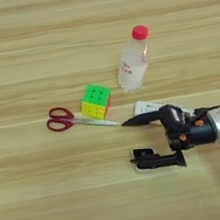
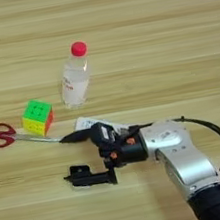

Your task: Move the objects on the table

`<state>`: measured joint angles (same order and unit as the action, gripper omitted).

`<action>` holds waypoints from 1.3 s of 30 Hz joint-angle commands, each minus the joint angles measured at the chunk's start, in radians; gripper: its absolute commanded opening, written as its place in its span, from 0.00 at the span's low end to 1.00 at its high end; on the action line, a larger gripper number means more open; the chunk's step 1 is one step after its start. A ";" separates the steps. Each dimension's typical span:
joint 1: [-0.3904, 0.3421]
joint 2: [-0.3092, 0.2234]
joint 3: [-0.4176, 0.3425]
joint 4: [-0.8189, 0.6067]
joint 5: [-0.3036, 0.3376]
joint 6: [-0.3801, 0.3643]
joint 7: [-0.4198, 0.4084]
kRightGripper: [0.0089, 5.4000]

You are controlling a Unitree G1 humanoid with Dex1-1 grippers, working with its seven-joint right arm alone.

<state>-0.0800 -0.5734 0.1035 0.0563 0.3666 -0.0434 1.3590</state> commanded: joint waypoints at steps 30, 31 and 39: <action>-0.212 0.234 0.054 0.082 -0.371 -0.031 -0.597 0.99; -0.216 0.236 0.053 0.090 -0.375 -0.031 -0.602 0.99; -0.234 0.253 0.043 0.132 -0.364 0.025 -0.626 0.99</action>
<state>-0.2319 -0.3212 0.1701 0.2135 -0.0133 -0.0280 0.7661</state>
